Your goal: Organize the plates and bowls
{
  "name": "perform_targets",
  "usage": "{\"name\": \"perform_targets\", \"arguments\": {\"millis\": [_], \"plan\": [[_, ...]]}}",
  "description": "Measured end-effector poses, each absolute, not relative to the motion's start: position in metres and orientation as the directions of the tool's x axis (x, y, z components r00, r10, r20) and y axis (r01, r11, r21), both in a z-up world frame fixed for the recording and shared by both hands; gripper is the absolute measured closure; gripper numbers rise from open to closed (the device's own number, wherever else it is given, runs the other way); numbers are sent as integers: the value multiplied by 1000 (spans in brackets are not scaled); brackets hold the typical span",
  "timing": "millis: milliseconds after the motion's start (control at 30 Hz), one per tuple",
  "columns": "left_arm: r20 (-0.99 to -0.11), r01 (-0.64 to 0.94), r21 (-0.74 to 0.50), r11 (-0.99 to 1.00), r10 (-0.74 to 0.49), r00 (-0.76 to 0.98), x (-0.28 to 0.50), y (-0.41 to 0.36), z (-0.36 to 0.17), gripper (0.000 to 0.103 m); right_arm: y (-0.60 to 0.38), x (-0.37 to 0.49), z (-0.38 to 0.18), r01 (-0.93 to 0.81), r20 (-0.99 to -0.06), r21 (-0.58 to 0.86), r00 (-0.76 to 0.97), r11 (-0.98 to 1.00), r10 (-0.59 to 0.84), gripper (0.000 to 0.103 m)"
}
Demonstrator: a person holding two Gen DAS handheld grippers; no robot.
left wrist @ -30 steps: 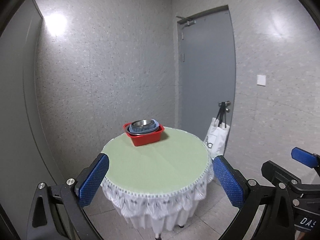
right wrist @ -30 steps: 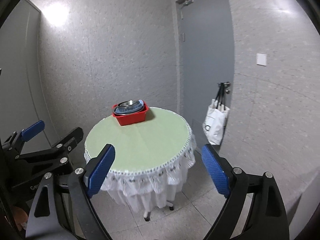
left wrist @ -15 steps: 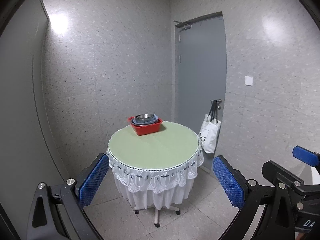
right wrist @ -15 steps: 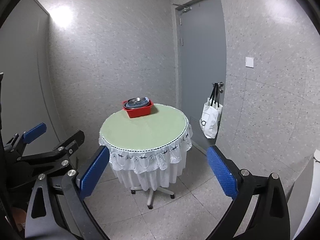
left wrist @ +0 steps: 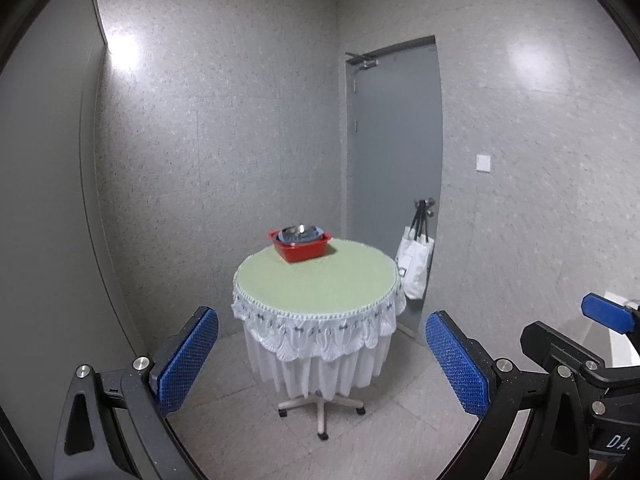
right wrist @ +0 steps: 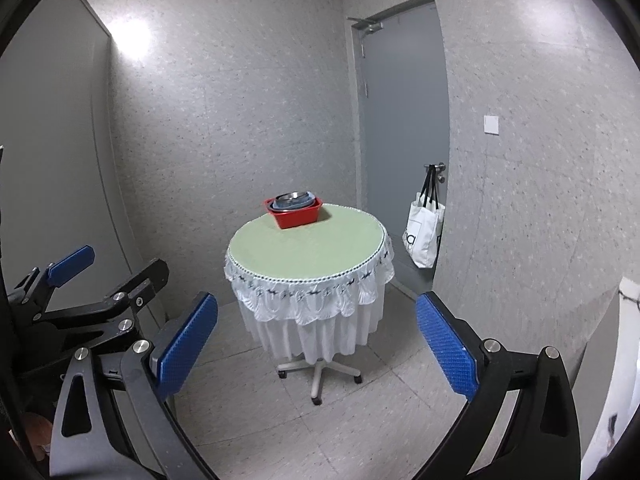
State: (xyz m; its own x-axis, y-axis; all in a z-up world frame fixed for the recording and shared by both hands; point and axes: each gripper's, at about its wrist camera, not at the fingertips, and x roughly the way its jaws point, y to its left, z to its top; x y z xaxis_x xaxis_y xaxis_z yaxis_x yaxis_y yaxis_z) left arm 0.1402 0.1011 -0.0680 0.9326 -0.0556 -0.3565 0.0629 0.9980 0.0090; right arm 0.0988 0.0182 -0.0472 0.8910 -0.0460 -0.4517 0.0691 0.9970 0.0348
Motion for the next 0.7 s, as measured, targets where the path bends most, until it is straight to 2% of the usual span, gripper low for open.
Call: {"name": "perform_targets", "arguments": {"millis": [400, 700], "plan": [[-351, 65, 2, 998, -60, 935, 35, 157, -42, 0, 80, 30, -43, 68, -444, 29, 895, 997, -48, 2], [-334, 63, -4, 998, -61, 940, -1, 181, -37, 0, 104, 9, -39, 59, -425, 17, 904, 998, -46, 2]]}}
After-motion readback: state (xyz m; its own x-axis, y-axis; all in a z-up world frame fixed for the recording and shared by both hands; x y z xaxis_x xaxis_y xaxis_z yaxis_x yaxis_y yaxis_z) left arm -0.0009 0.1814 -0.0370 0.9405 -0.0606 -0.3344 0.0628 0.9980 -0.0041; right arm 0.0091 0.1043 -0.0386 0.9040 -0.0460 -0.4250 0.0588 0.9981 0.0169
